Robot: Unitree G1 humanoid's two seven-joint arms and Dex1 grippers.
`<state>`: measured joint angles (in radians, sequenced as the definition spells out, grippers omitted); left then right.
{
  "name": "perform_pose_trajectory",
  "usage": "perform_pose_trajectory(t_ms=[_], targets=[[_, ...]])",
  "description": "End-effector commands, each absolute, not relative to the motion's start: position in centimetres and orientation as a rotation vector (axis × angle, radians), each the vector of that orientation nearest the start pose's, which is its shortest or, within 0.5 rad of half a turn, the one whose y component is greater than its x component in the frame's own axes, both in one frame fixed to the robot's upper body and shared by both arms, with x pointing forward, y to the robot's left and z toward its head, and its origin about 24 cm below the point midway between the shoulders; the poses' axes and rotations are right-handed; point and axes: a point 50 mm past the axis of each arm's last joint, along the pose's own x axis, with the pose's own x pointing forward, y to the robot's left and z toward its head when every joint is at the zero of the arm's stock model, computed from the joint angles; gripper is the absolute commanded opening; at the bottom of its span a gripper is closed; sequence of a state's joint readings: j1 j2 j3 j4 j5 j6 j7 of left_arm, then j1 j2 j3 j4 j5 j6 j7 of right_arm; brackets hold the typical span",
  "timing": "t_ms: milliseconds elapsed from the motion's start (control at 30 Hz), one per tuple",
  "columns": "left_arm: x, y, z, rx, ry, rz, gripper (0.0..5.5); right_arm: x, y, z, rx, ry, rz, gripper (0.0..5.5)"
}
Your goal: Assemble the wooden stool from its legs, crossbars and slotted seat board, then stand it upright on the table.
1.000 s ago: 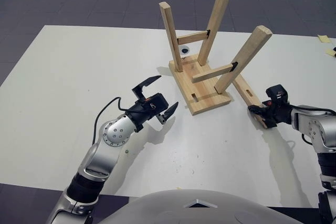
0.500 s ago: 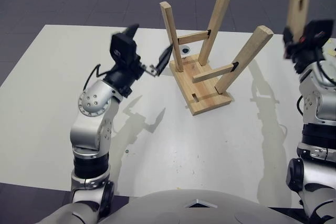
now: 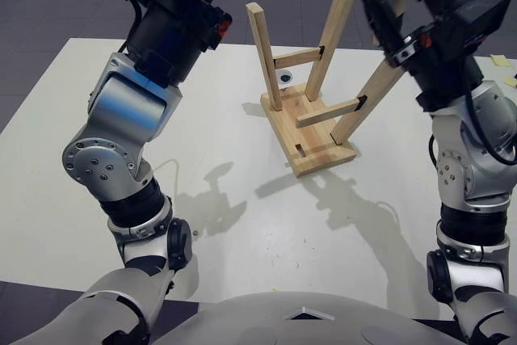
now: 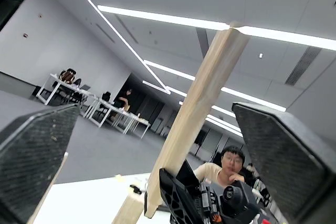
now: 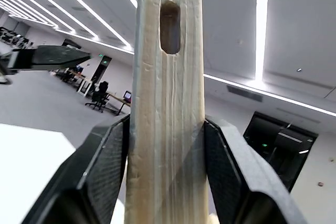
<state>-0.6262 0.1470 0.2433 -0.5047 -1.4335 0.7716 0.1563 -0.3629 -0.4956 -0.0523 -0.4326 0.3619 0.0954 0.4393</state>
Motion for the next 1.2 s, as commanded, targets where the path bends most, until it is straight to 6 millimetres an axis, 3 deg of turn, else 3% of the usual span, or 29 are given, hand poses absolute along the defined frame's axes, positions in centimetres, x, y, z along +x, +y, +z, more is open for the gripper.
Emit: perform_pose_trajectory(t_ms=[33, 233, 333, 733, 1033, 1200], targets=[[24.4, 10.1, 27.4, -0.761, -0.225, -0.968, 5.40, 24.6, -14.9, 22.0, -0.306, -0.579, 0.693, 2.13], [24.6, 9.8, 27.8, -0.672, -0.251, -0.925, 5.40, 23.5, -14.3, 19.7, -0.323, -0.478, 0.752, 2.13], [24.7, 9.7, 27.8, -0.633, -0.248, -0.923, 5.04, 23.3, -14.2, 19.5, -0.334, -0.465, 0.751, 2.13], [25.8, 8.3, 27.1, -0.527, -0.176, -0.955, 2.79, 21.5, -14.1, 18.2, -0.330, -0.422, 0.635, 2.13], [25.8, 8.7, 26.7, -0.526, -0.185, -0.903, 1.26, 22.4, -14.1, 18.2, -0.340, -0.419, 0.588, 2.13], [25.6, 8.8, 26.4, -0.543, -0.198, -0.879, 1.02, 22.8, -14.3, 18.4, -0.343, -0.419, 0.593, 2.13]])
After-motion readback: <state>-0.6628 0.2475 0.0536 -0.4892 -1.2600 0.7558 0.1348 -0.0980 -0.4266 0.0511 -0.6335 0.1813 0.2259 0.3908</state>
